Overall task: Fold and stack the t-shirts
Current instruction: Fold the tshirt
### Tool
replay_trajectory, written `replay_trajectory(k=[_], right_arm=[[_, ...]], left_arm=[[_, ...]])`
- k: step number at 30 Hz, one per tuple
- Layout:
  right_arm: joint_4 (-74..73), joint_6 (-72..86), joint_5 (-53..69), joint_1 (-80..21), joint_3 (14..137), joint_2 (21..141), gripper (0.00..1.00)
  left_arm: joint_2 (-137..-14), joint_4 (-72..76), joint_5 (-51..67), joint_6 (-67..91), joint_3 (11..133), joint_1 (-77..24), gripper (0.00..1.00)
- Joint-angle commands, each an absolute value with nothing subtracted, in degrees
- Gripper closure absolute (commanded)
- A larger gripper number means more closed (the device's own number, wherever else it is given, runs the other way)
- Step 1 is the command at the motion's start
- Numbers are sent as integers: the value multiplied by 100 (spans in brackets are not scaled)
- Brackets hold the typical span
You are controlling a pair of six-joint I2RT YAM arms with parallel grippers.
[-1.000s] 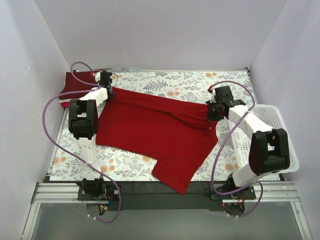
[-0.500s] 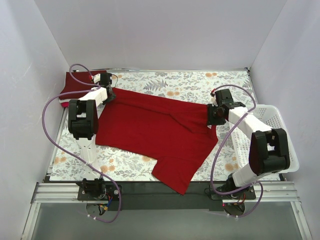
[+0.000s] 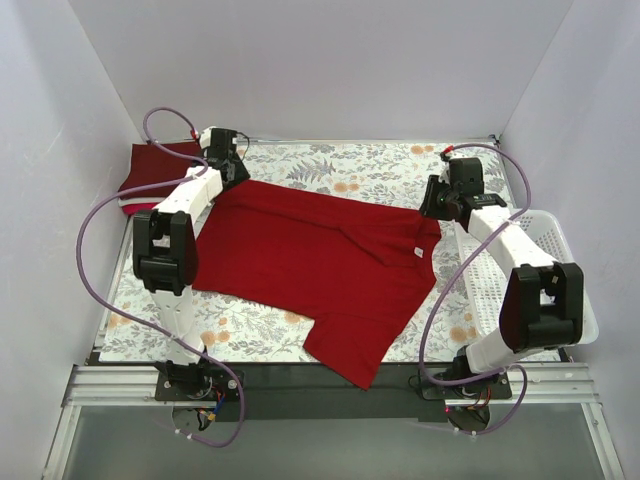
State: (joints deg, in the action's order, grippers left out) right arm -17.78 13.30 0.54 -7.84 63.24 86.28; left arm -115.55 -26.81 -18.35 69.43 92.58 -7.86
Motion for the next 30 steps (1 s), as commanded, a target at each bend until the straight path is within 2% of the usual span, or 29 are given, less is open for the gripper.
replay_trajectory(k=[1,7,13,17,30], right_arm=[[-872,1643,632,-651,6547,9130,64],[-642,1626,809,-572,7039,10087,65],[-668,1670,45,-519,7286,10713,65],[-826,1661,-483,-501,7400,10968,65],[-1186,1608,-439,-141,8041,12049,66]], left_arm=[[-11407,-2584,-1731,6864,9474,-853,54],[-12365,-2435,-1933,6698,9913,-844,59],[-13007,-2531,-2057,6741,10125,-756,62],[-13210,-2707,-2135,6838,10160,-703,62],[-13114,-3217,-2074,7286,9888,-580,62]])
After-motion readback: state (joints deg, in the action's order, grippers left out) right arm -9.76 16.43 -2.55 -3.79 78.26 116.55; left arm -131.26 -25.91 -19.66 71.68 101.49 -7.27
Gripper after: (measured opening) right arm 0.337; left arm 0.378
